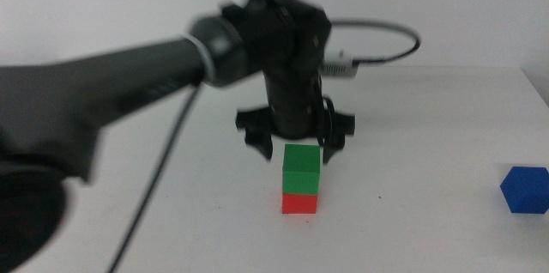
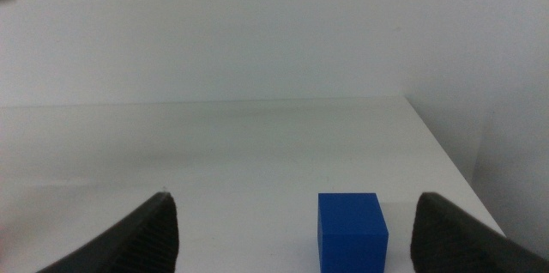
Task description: Stack red cubes first, then green, then blue cubes in a specific spot.
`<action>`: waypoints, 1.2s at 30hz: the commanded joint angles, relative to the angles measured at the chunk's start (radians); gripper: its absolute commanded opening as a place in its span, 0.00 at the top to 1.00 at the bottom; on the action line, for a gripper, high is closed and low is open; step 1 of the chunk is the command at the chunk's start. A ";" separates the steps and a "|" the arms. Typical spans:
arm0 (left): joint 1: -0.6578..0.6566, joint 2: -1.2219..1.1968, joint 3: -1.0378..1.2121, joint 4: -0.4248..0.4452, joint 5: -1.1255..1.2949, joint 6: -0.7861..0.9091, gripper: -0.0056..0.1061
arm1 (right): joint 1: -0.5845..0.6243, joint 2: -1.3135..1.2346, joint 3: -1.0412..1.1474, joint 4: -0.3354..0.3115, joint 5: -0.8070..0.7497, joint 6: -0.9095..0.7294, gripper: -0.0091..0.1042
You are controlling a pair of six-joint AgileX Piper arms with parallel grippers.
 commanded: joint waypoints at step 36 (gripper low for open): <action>-0.001 -1.239 0.575 -0.221 -0.185 0.725 0.11 | 0.004 -0.005 0.004 -0.010 -0.012 -0.005 0.10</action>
